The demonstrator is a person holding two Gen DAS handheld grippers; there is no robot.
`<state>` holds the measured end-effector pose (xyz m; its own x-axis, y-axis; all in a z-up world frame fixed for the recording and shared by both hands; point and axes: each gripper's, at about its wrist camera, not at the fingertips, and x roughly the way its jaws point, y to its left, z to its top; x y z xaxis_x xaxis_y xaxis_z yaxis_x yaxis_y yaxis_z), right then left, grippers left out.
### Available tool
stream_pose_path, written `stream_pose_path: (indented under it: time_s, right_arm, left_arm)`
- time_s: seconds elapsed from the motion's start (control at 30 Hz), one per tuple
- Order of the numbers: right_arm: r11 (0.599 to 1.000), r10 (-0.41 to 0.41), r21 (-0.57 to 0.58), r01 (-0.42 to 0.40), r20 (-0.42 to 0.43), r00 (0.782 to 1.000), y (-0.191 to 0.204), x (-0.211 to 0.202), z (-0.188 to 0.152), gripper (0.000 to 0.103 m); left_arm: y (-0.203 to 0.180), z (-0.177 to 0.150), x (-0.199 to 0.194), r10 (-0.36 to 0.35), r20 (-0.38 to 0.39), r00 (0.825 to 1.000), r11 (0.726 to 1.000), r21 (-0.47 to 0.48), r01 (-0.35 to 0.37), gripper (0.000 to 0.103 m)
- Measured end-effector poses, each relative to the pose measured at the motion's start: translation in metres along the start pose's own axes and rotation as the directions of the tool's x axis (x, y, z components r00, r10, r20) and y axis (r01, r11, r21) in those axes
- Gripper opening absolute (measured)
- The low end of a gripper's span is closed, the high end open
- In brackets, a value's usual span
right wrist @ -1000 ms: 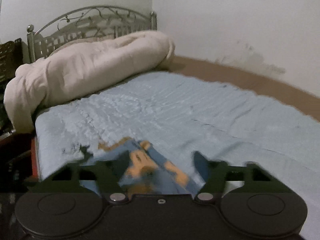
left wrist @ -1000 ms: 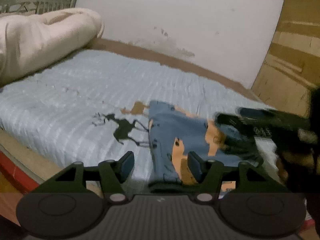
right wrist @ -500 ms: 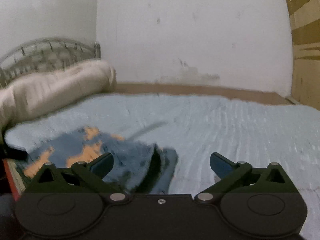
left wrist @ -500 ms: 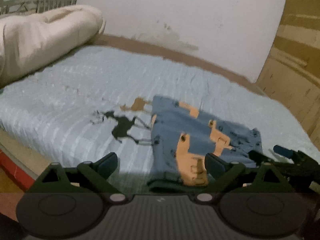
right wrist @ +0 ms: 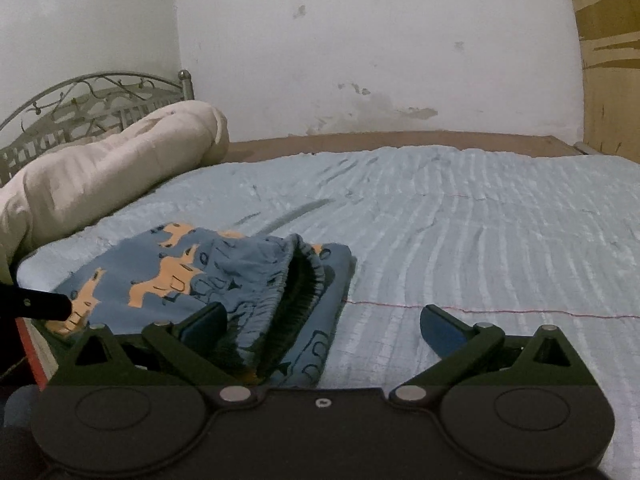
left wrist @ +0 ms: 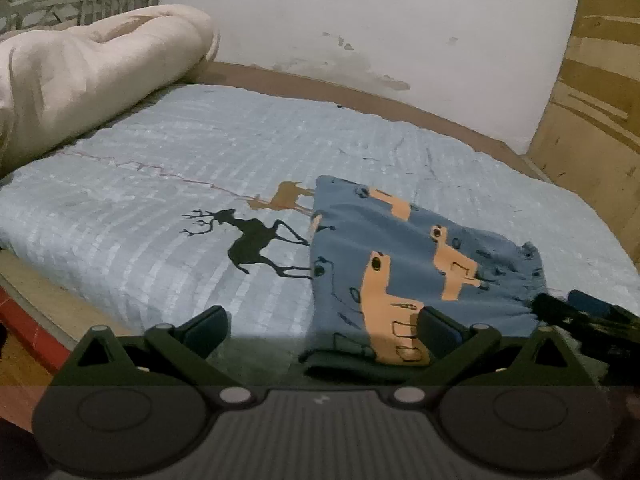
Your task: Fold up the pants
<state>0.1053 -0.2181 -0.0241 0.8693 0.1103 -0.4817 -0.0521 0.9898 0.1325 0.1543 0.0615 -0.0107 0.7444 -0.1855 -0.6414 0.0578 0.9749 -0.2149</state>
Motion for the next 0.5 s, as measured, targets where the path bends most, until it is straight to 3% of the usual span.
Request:
stream_pose_path:
  time_s: [0.2, 0.37, 0.5]
  right_arm:
    - [0.997, 0.081, 0.018, -0.081, -0.007, 0.997, 0.000, -0.018, 0.001, 0.102]
    - [0.997, 0.066, -0.024, -0.068, -0.073, 0.995, 0.006, -0.021, -0.013, 0.102]
    - [0.998, 0.062, -0.021, -0.064, -0.074, 0.995, 0.008, -0.025, -0.022, 0.102]
  left_arm:
    - [-0.002, -0.002, 0.000, 0.009, 0.001, 1.000, 1.000, 0.015, -0.009, 0.102]
    - [-0.003, -0.006, 0.000, 0.010, -0.009, 1.000, 1.000, 0.027, -0.009, 0.102]
    - [-0.004, -0.008, 0.000, 0.008, -0.013, 1.000, 0.999, 0.031, -0.008, 0.102]
